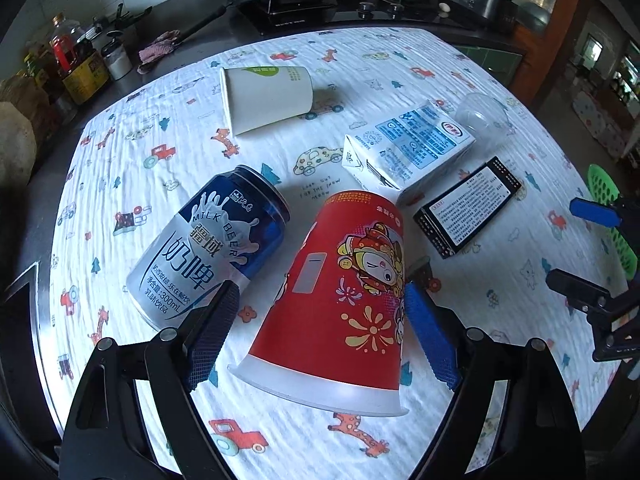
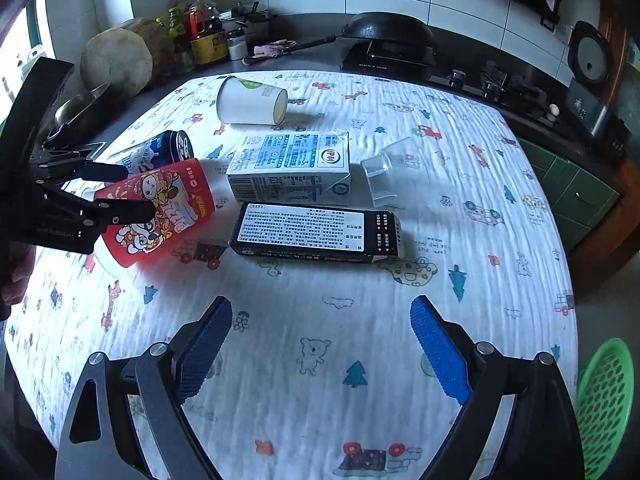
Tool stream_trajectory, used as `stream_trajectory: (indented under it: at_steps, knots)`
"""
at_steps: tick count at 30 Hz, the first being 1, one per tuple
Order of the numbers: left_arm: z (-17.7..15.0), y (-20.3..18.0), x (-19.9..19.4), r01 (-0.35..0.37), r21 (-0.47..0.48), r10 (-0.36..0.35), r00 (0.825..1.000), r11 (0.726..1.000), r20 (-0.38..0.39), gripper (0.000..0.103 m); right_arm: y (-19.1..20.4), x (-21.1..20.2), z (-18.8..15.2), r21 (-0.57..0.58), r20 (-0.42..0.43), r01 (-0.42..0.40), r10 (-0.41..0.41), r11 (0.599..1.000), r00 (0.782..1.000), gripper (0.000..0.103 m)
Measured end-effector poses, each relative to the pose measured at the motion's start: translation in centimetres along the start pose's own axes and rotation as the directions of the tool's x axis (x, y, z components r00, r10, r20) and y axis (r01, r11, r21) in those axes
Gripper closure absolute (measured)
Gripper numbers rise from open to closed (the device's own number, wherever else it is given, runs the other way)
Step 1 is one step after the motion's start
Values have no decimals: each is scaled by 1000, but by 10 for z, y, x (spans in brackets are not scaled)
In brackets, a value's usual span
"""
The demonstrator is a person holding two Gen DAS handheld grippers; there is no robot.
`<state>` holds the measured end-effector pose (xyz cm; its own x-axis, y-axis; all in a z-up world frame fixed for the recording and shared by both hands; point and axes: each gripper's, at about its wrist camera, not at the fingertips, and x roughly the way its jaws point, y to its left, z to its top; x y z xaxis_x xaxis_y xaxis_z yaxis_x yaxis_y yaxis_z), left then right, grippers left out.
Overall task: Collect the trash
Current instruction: 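Swing both open tools back over the table, then grasp the black box with the right tool while the left tool grasps the red paper cup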
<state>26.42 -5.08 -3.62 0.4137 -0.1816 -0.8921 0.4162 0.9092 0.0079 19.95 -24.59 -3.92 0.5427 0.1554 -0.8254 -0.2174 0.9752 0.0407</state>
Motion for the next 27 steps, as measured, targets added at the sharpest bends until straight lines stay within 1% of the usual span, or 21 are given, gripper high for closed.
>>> stream_trajectory:
  at_steps: [1,5,8,9,10,12,17,20,25,27]
  knots:
    - [0,-2,1,-5,11,5,1000,1000,-3,18,2,3,1,1,0,-1,1,1000,1000,15]
    - [-1,0,3,2,22,-2,1000,1000,0,17,12,13,6,-10,10,7,-7,1000,1000,15]
    - [-3,4,4,18,19,-17,1000,1000,-3,23,19,19,11,-12,27,24,-24,1000,999,15]
    - [-4,5,4,23,18,-23,1000,1000,-5,29,20,21,13,-10,34,25,-25,1000,999,15]
    - [-4,6,5,24,22,-23,1000,999,-9,31,24,23,14,-12,43,35,-34,999,998,15]
    - [-6,8,4,17,32,-17,1000,999,-5,31,31,26,17,-28,58,46,-44,999,997,15]
    - [-8,15,3,24,25,-24,1000,999,1,32,53,36,25,-100,87,112,-103,989,991,15]
    - [-9,17,2,31,22,-31,1000,999,5,32,57,43,29,-124,99,158,-146,980,984,15]
    - [-10,20,1,35,15,-35,999,999,6,32,56,57,28,-173,98,237,-223,956,970,15]
    - [-10,19,2,34,18,-34,999,999,7,32,51,57,25,-172,95,248,-234,953,968,15]
